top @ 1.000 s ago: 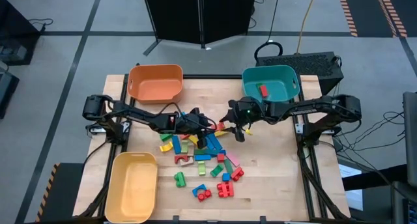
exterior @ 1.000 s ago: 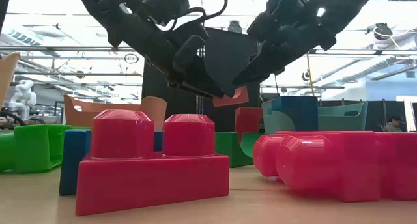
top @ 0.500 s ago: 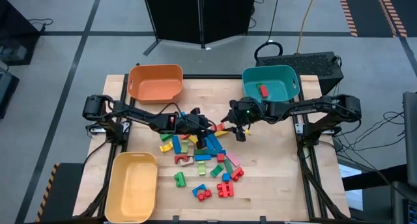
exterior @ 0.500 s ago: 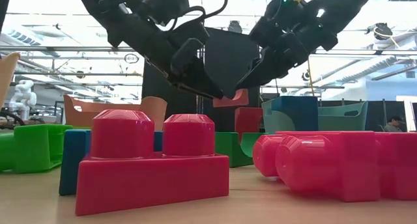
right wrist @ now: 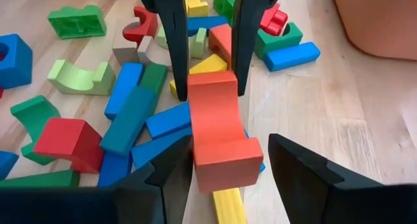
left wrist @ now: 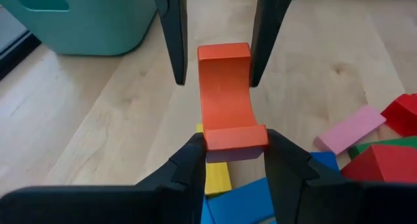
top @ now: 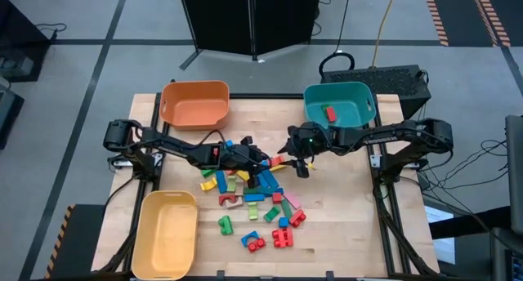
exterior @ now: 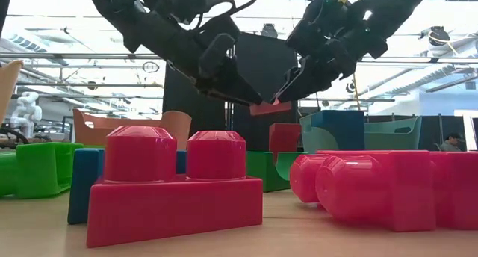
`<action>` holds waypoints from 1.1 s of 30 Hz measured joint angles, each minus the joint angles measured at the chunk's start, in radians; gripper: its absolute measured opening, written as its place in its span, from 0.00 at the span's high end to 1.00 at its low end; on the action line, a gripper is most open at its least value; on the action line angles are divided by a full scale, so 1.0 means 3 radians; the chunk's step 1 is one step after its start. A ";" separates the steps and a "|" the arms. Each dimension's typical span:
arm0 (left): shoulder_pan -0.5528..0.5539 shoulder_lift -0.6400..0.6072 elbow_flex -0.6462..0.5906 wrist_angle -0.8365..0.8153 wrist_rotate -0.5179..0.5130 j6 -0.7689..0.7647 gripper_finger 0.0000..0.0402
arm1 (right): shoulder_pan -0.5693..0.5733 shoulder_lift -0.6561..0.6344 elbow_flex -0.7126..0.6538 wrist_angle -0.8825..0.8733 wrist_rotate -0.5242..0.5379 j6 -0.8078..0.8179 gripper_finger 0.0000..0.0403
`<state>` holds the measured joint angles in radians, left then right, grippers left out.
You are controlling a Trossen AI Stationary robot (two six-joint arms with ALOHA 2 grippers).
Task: Sort blocks by size
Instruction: Put the orange arch block into the blue bin
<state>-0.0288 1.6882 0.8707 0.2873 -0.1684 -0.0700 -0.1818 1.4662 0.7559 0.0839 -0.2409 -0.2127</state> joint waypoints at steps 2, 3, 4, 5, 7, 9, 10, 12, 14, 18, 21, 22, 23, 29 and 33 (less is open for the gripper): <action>0.0000 0.0000 0.0000 0.0032 0.0000 0.0001 0.72 | 0.0000 0.0000 0.0000 -0.0019 -0.0002 0.0001 0.56; 0.0001 0.0000 0.0000 0.0055 0.0000 0.0001 0.72 | 0.0000 0.0000 0.0000 -0.0039 -0.0005 -0.0001 0.57; 0.0001 0.0000 0.0000 0.0077 -0.0001 0.0001 0.72 | 0.0001 0.0000 0.0000 -0.0051 -0.0005 -0.0001 0.59; 0.0001 0.0000 0.0000 0.0084 -0.0003 0.0000 0.72 | 0.0001 0.0000 0.0000 -0.0056 -0.0007 -0.0001 0.61; 0.0001 0.0000 0.0000 0.0085 -0.0002 0.0007 0.72 | 0.0002 0.0000 0.0000 -0.0061 -0.0019 -0.0012 0.66; 0.0001 0.0000 0.0000 0.0080 0.0004 0.0009 0.72 | 0.0003 0.0000 0.0000 -0.0063 -0.0032 -0.0030 0.71; 0.0000 0.0000 0.0000 0.0079 0.0004 0.0008 0.72 | 0.0004 0.0000 0.0000 -0.0063 -0.0033 -0.0031 0.71; 0.0001 0.0000 0.0000 0.0073 0.0004 0.0007 0.71 | 0.0004 0.0000 0.0000 -0.0062 -0.0030 -0.0026 0.71; 0.0001 0.0000 0.0001 0.0060 0.0003 -0.0001 0.69 | 0.0003 0.0000 0.0000 -0.0055 -0.0020 0.0000 0.71; -0.0011 0.0000 0.0003 0.0047 -0.0012 -0.0053 0.63 | 0.0004 0.0000 0.0000 -0.0067 0.0002 0.0060 0.71; -0.0012 0.0000 0.0003 0.0022 -0.0052 -0.0162 0.58 | -0.0001 -0.0040 0.0000 -0.0226 0.0135 0.0072 0.71; -0.0013 0.0000 0.0003 0.0008 -0.0114 -0.0215 0.56 | -0.0004 -0.0063 0.0000 -0.0279 0.0239 0.0076 0.70; -0.0017 0.0000 0.0003 -0.0013 -0.0239 -0.0322 0.55 | -0.0009 -0.0086 0.0000 -0.0301 0.0310 0.0084 0.70; 0.0034 -0.0201 0.0003 -0.0517 -0.0545 -0.0571 0.53 | -0.0006 -0.0438 -0.0001 -0.0606 0.0745 0.0157 0.70; 0.0034 -0.0433 0.0003 -0.0899 -0.0673 -0.0739 0.53 | -0.0072 -0.0741 -0.0001 -0.0820 0.1052 0.0101 0.70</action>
<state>-0.0186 1.5584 0.8717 0.0177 -0.3704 -0.2918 -0.2033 1.2440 0.7555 -0.1620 0.0748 -0.1824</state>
